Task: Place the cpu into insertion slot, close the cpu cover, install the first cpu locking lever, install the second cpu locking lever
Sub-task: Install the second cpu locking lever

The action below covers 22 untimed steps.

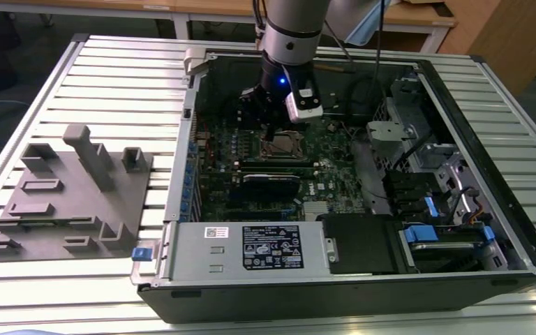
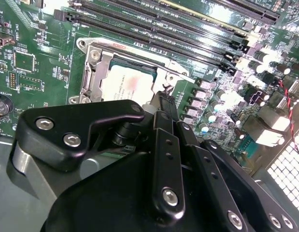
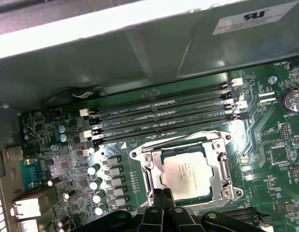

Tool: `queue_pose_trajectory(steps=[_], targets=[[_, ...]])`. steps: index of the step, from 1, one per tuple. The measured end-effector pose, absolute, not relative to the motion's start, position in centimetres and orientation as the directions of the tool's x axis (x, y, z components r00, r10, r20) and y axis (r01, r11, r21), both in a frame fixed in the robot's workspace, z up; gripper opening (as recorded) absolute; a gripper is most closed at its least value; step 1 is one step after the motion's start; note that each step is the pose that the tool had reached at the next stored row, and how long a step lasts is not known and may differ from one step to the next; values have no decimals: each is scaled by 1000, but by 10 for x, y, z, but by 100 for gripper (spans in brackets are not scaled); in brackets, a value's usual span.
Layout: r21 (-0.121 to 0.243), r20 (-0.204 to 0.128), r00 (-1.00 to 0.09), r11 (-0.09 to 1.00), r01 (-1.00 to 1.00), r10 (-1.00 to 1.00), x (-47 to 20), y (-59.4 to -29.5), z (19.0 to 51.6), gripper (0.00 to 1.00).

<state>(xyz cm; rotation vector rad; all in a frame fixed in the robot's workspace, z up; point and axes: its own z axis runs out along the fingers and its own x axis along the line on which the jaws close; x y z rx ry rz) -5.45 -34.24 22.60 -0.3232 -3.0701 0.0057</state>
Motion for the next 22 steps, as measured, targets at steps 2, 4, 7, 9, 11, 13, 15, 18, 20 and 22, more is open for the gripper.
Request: queue_pose_trajectory(steps=[2, 4, 7, 9, 11, 13, 15, 18, 20, 22], targets=[[-10, 54, -977, 978, 208, 208, -55, -342, 229, 11], [-10, 54, -977, 978, 208, 208, -55, -342, 233, 11], [-9, 54, -977, 978, 208, 208, -55, -342, 233, 11], [-10, 54, -977, 978, 208, 208, -55, -342, 234, 11], [-9, 54, -977, 978, 208, 208, -55, -342, 236, 11], [-9, 54, -977, 978, 208, 208, -55, -342, 236, 11], [-6, 55, -977, 978, 208, 208, -55, -342, 236, 11], [15, 57, -977, 978, 208, 206, -55, -342, 236, 11], [26, 58, -977, 978, 207, 205, -55, -342, 236, 11], [31, 57, -977, 978, 207, 205, -55, -342, 236, 11]])
